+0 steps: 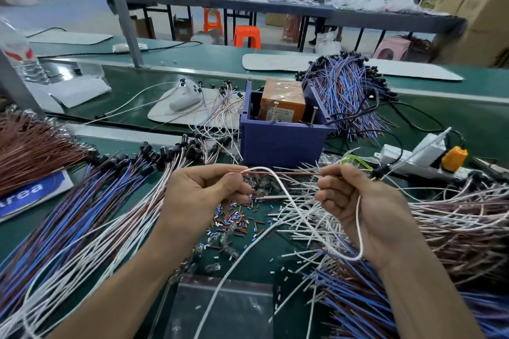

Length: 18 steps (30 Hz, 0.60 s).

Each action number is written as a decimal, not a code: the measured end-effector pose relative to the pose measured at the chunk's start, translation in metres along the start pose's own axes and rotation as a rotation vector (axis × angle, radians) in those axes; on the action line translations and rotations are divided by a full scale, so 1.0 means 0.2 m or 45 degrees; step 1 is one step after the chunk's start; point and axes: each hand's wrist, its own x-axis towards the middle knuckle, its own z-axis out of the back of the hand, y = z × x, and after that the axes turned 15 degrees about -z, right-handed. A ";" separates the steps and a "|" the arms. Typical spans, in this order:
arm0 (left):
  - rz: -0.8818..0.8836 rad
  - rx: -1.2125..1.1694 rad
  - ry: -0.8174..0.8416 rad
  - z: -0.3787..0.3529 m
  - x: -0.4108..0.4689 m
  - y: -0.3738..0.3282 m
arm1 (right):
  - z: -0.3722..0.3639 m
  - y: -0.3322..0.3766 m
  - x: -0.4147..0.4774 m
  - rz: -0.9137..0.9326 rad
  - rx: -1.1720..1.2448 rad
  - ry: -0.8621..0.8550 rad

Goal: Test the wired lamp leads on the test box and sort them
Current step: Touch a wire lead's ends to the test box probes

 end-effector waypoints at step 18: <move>-0.036 0.098 0.053 0.01 0.00 0.00 | 0.03 0.01 0.00 0.037 0.111 -0.051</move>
